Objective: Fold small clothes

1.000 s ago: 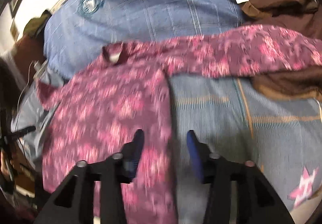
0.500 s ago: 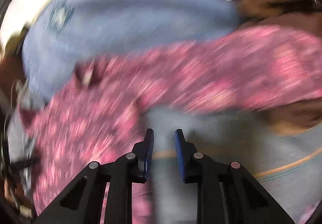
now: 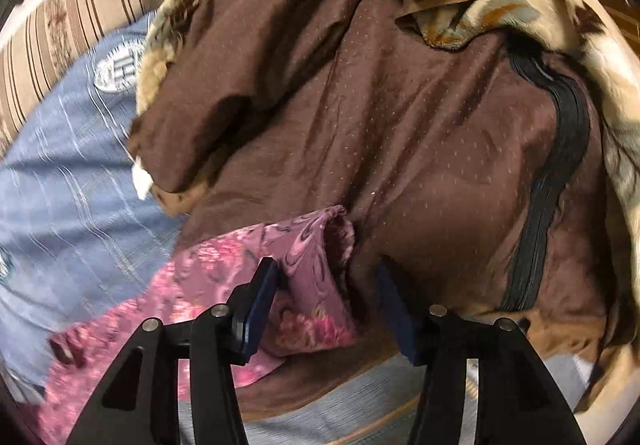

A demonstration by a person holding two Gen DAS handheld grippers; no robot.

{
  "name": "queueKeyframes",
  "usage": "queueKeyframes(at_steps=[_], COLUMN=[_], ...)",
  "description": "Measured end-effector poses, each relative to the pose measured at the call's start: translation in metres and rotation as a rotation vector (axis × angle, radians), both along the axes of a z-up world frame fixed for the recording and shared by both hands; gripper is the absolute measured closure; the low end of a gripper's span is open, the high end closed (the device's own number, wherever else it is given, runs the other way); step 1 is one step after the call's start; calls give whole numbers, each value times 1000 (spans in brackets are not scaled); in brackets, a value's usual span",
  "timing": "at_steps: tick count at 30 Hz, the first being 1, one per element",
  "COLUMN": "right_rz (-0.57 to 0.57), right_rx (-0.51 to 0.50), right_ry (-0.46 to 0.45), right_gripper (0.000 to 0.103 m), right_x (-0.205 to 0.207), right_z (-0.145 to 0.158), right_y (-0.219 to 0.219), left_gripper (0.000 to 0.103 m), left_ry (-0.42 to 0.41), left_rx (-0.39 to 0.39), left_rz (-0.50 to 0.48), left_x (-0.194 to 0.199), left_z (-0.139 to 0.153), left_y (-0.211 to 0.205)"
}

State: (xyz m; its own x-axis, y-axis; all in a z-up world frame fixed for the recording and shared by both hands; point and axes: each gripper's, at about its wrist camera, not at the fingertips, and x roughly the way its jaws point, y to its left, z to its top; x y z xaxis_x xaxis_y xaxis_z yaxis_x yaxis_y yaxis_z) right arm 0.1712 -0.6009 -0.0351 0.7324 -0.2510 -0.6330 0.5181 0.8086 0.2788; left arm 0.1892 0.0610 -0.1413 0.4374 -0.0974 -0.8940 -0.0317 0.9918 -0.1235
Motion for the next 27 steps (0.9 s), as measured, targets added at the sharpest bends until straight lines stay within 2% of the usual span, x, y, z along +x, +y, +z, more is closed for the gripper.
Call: queueKeyframes(at_steps=[2,3,4,9,15,21,27], right_rz=[54,74,95,241,505,696,875], right_rx=[17,11,-2,-18,-10,67,153], right_ry=[-13,-13,-13,-106,-159,-153,-97], right_gripper=[67,95,98,98,98,98,98], right_x=[4,5,4,-5,22,54,89], right_z=[-1,0,4,35,62,51,20], right_y=[5,8,11,61,185,298,420], left_gripper=[38,38,38,38,38,38,38], left_ry=[-20,-17,-13,-8,-2,-45,-74], left_rx=[29,31,30,-32,-102,-103,-97], left_rz=[-12,-20,-22,-7,-14,-28,-4], left_x=[-2,-3,-4,-8,-15,-33,-47], left_z=[1,1,1,4,9,23,31], left_y=[-5,-7,-7,2,11,30,61])
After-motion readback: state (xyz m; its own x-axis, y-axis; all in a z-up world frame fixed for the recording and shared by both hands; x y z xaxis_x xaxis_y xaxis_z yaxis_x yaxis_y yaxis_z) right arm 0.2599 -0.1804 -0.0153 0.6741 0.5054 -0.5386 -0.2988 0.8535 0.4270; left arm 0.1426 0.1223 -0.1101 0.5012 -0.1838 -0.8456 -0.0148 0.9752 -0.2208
